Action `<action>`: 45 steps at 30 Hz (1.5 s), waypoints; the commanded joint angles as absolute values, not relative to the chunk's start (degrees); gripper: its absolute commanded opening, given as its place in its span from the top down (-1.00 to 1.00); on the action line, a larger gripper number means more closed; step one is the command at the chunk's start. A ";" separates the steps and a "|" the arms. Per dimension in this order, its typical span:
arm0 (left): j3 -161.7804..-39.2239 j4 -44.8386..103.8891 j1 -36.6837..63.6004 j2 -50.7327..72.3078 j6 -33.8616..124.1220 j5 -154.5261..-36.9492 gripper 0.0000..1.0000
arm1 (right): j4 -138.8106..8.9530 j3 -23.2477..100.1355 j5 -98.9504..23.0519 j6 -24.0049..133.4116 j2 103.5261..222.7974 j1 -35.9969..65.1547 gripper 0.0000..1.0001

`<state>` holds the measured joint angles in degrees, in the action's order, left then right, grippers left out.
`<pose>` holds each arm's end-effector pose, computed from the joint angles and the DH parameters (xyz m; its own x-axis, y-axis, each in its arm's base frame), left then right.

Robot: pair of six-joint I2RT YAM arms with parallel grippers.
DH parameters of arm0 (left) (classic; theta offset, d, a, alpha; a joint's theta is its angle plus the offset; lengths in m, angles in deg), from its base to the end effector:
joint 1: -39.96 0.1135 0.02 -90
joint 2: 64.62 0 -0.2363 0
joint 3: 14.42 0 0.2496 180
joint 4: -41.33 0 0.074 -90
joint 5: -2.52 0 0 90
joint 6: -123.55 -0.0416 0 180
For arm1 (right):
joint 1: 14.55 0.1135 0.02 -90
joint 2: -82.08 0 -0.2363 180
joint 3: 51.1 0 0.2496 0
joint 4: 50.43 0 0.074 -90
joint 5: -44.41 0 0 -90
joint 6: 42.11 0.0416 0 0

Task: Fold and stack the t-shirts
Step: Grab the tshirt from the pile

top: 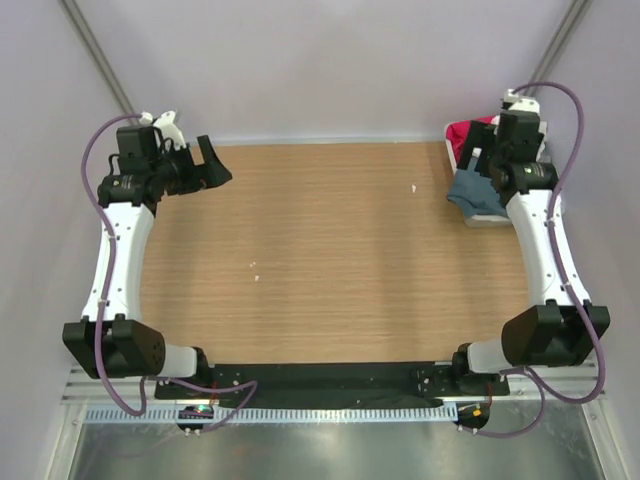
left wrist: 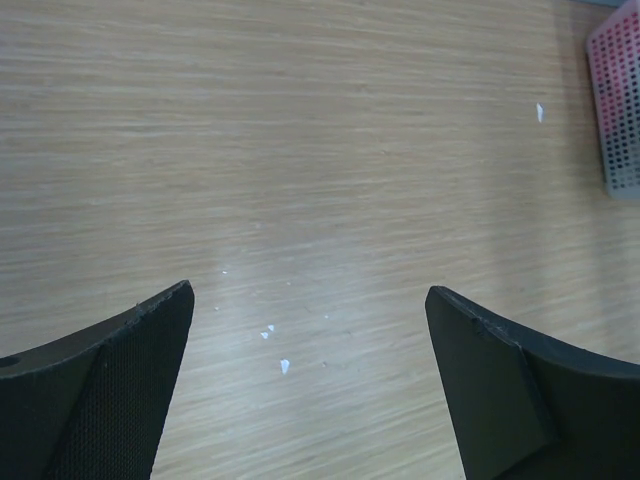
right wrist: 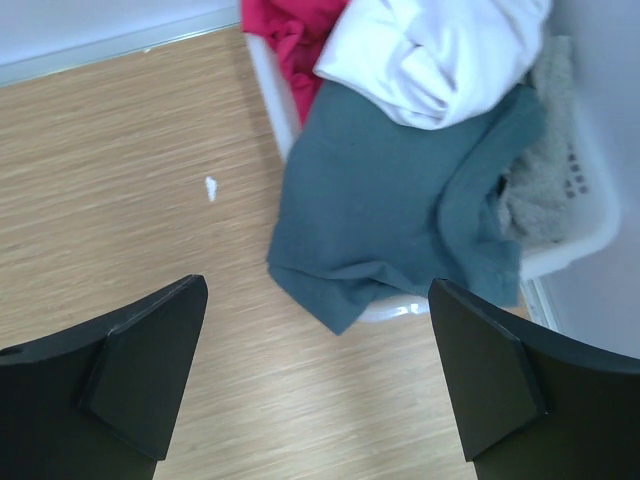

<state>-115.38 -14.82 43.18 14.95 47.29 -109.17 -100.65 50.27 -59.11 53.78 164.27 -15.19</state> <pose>0.3026 0.0016 0.3727 -0.6126 -0.2555 -0.7480 0.1086 0.9101 -0.3998 0.3216 -0.0133 0.3706 -0.4912 0.1053 -0.8647 0.2630 0.9643 -0.0320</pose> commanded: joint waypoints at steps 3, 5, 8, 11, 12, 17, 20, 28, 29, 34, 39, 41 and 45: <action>-115.34 -14.67 44.44 15.71 48.76 -121.90 -0.99 | -98.08 47.71 -57.03 51.77 160.48 -23.33 -0.99; -115.52 -14.68 44.88 16.76 49.37 -129.73 -0.99 | -99.04 47.62 -56.31 48.61 159.95 -25.35 -0.99; -114.38 -12.58 45.49 18.61 54.36 -135.10 -0.99 | -101.59 50.16 -56.76 48.33 162.32 -26.85 -0.99; -112.54 -10.20 45.76 20.72 56.75 -138.36 -0.92 | -101.26 51.49 -53.33 48.15 164.69 -28.70 -0.99; -110.79 -8.37 45.76 21.42 57.01 -137.23 -0.92 | -100.38 51.49 -53.24 48.15 165.22 -28.87 -0.99; -110.24 -10.09 45.85 23.70 52.37 -126.07 -0.99 | -98.61 54.65 -47.98 46.93 170.93 -29.40 -0.98; -114.28 -14.49 45.85 26.52 49.38 -122.29 -0.99 | -96.94 55.88 -48.84 47.45 174.88 -29.40 -0.96; -113.41 -16.35 45.85 29.33 46.03 -117.18 -0.99 | -93.34 63.17 -54.73 46.92 187.09 -29.66 -0.96; -113.24 -16.35 45.85 30.12 45.42 -117.18 -0.99 | -93.16 64.22 -54.73 46.40 187.98 -29.75 -0.96; -114.82 -16.88 45.85 32.85 44.36 -116.22 -0.99 | -92.29 71.78 -56.05 46.22 194.22 -29.75 -0.91; -115.08 -17.40 45.85 33.91 43.75 -114.99 -0.99 | -91.67 75.13 -56.75 45.52 198.80 -29.75 -0.64; -114.73 -17.40 45.85 33.91 43.75 -114.99 -0.99 | -92.11 75.22 -56.75 45.25 199.15 -29.75 -0.62; -114.29 -17.05 45.85 33.56 44.01 -114.99 -0.99 | -92.81 74.26 -55.79 44.55 198.37 -29.67 -0.56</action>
<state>-112.54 -17.11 45.37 34.60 45.01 -115.27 -93.96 72.56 -55.50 45.80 199.62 -29.42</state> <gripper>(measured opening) 0.994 0.793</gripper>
